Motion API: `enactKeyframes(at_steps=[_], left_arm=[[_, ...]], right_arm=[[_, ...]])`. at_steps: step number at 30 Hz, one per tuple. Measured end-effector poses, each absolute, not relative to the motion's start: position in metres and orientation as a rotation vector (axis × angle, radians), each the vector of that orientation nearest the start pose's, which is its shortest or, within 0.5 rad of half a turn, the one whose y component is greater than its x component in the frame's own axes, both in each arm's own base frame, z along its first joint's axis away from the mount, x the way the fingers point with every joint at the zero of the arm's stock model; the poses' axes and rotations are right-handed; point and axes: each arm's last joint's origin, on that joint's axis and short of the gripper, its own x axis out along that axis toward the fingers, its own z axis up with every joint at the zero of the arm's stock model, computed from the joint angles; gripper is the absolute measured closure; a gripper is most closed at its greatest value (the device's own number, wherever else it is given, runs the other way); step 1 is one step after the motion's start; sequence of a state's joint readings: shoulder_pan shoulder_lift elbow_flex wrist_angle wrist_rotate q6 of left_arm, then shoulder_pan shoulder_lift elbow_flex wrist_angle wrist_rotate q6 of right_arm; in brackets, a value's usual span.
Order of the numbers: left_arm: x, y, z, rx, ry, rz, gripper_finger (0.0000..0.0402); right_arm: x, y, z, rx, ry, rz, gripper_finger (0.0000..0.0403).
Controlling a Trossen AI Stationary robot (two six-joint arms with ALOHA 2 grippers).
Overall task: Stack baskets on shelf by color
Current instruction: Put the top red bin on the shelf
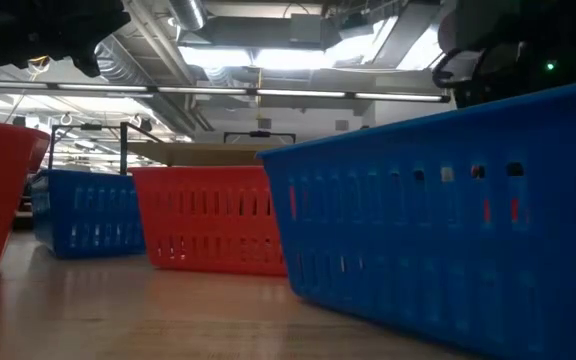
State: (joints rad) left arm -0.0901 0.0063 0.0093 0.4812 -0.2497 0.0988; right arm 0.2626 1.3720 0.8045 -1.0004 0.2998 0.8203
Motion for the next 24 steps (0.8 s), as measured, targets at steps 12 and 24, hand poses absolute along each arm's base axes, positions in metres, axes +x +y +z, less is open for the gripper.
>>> enactKeyframes(at_steps=[12, 24], left_arm=[[0.086, -0.001, 0.211, 0.028, -0.468, 0.183, 0.0308], [0.086, -0.001, 0.210, 0.028, -0.467, 0.183, 0.0308]], right_arm=[[0.191, 0.042, 0.158, 0.261, 1.358, -0.653, 0.0272], [0.215, 0.048, 0.191, 0.368, 1.180, -0.692, 0.0397]])
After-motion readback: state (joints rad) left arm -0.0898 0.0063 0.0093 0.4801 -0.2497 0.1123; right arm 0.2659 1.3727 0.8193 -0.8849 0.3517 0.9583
